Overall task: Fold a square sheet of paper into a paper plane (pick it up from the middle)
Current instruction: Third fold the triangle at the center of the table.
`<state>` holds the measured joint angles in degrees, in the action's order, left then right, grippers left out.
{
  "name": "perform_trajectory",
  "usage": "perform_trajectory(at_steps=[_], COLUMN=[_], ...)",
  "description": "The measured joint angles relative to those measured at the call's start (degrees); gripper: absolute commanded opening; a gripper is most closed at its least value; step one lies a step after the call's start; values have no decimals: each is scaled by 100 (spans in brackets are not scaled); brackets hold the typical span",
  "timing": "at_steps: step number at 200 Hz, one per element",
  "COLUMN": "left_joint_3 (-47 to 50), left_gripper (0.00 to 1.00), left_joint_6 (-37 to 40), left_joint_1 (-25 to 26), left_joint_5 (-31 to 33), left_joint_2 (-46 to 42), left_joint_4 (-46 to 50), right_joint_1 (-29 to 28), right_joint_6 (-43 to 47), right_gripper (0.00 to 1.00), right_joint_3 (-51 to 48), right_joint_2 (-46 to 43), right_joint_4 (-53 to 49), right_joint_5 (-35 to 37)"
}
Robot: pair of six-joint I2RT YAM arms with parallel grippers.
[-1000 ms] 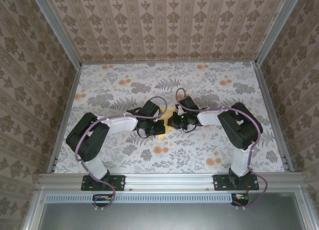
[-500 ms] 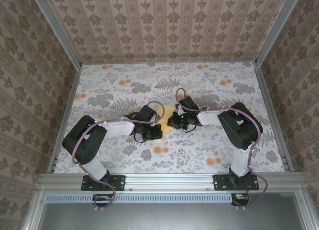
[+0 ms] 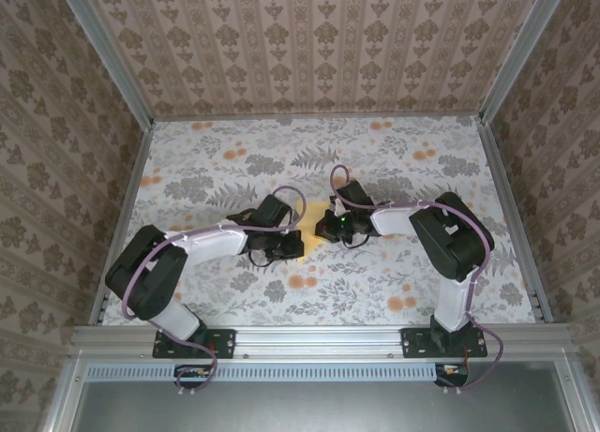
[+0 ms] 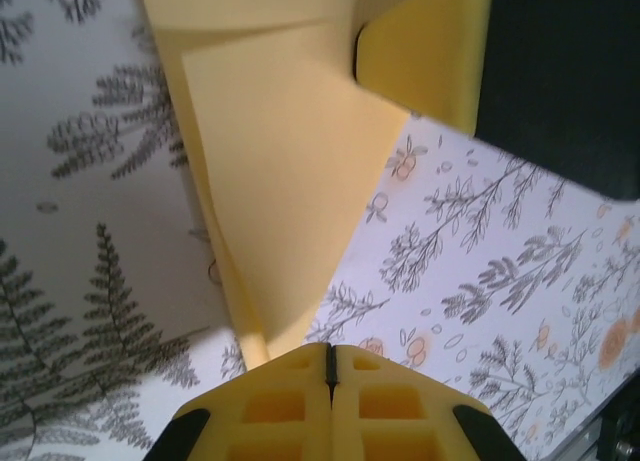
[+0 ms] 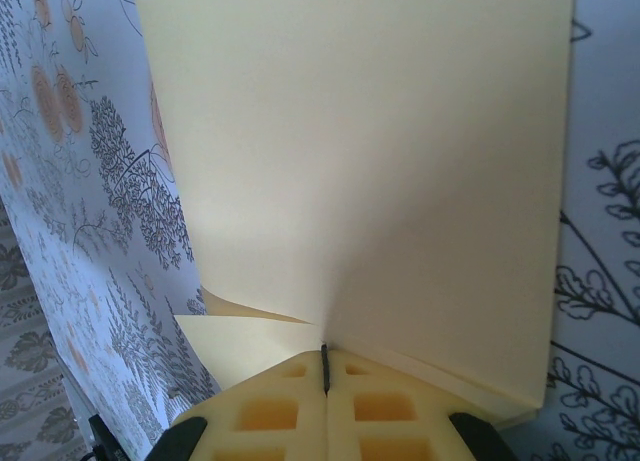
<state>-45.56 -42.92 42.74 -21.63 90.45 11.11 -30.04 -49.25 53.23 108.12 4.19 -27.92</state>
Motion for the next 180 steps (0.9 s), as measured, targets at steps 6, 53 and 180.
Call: perform_trajectory(at_steps=[6, 53, 180], left_joint_3=[-44, -164, -249], left_gripper=[0, 0, 0], left_joint_6=[-20, -114, -120], left_joint_1=[-9, -26, -46], left_joint_5=[26, 96, 52], left_joint_2=[66, 553, 636], left_joint_4=[-26, -44, 26], right_joint_1=[0, 17, -597], right_joint_6=[0, 107, 269], right_gripper=[0, 0, 0], right_joint_3=[7, 22, -221], right_joint_2=[0, -42, -332], right_joint_4=[-4, -37, -9], right_joint_5=[0, 17, 363])
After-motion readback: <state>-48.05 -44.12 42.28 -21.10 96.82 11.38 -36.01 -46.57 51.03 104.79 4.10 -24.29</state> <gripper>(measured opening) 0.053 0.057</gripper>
